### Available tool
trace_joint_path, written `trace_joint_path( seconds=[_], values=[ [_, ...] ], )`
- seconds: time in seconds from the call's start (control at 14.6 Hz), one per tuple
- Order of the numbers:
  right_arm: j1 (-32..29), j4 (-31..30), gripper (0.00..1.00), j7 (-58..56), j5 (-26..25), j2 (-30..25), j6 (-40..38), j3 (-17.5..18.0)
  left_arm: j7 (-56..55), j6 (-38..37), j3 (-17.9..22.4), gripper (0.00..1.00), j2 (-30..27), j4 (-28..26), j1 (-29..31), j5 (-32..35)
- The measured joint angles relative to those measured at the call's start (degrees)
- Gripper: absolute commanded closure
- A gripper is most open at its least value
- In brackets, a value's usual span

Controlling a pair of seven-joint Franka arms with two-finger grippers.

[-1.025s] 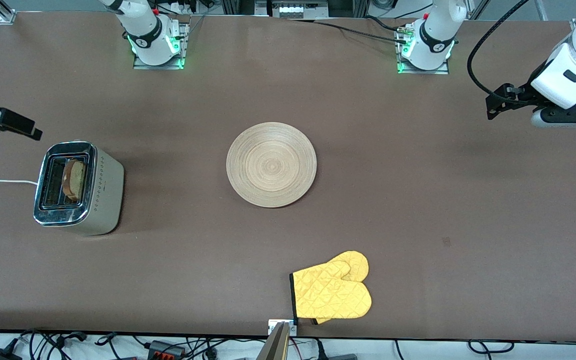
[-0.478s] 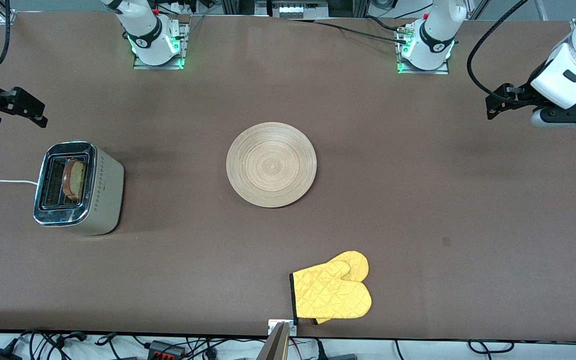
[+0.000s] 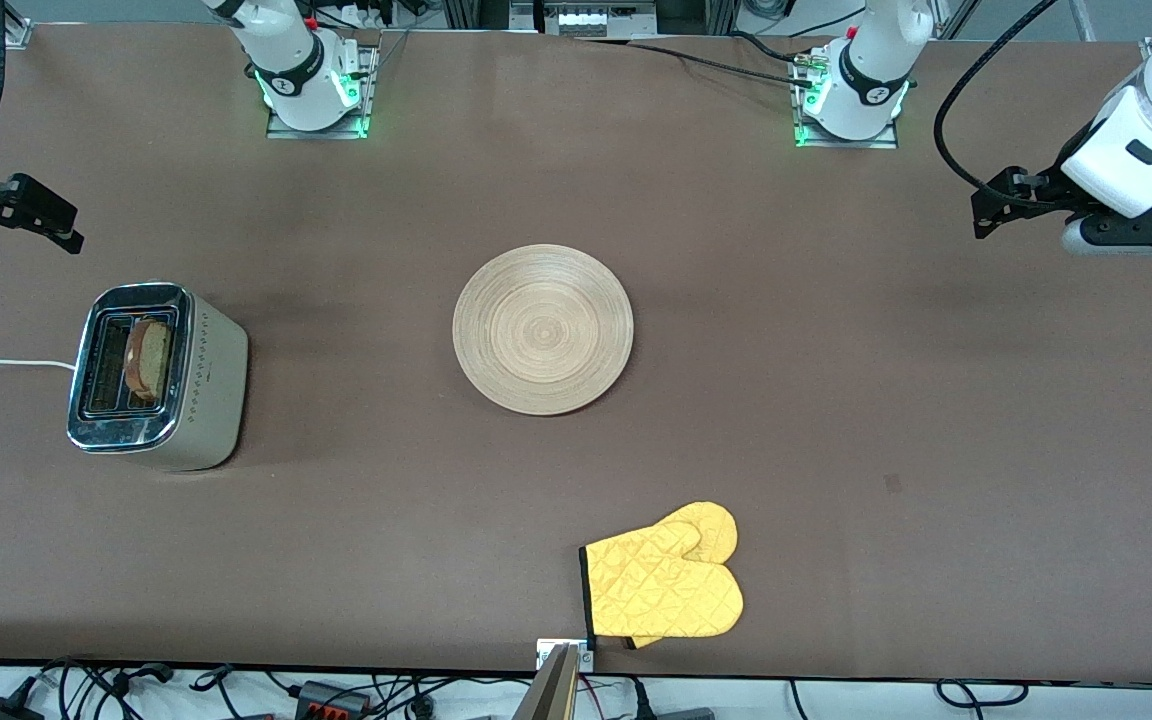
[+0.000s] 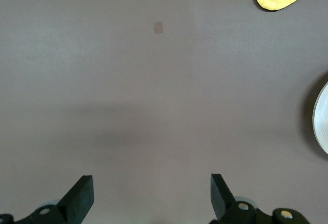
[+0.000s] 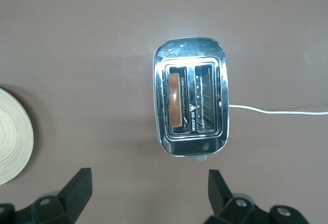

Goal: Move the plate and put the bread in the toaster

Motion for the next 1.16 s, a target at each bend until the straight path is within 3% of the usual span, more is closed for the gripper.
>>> trace_joint_path(
  seconds=[1.16],
  values=[
    [-0.13,-0.36,0.0,0.85,0.0,1.68,-1.13,0.17,0.0,-0.07,0.0,0.0,0.0,0.0,0.0,0.0]
  ],
)
